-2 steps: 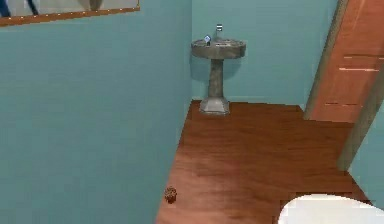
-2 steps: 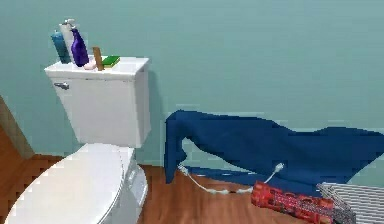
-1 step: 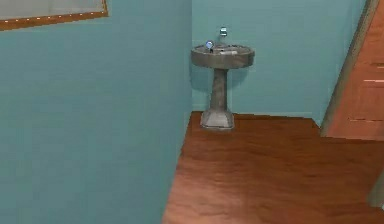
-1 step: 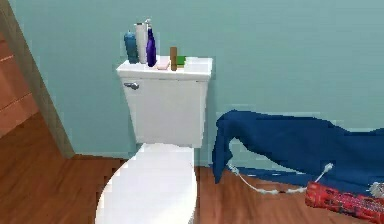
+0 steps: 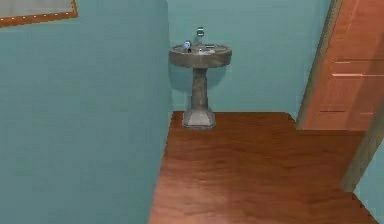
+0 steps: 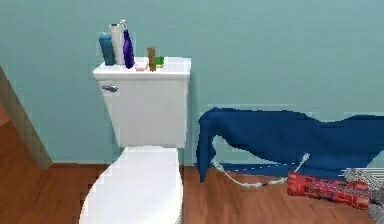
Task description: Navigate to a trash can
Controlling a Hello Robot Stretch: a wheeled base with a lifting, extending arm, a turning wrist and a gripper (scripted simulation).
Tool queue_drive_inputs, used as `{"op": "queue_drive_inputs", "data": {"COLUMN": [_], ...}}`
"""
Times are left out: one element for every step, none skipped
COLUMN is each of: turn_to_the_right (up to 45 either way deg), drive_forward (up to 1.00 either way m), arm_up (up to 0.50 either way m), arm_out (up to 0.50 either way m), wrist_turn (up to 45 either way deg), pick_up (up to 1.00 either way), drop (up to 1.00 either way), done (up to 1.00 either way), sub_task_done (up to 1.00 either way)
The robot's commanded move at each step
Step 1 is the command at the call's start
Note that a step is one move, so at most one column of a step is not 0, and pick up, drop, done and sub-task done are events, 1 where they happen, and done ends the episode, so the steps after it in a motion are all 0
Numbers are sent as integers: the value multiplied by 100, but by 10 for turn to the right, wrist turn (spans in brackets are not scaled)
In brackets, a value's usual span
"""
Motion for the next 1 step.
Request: {"op": "queue_drive_inputs", "data": {"turn_to_the_right": [0], "drive_forward": [45], "arm_up": [0], "arm_out": [0], "wrist_turn": [0], "pick_up": [0], "drop": [0], "done": [0], "sub_task_done": [0]}}
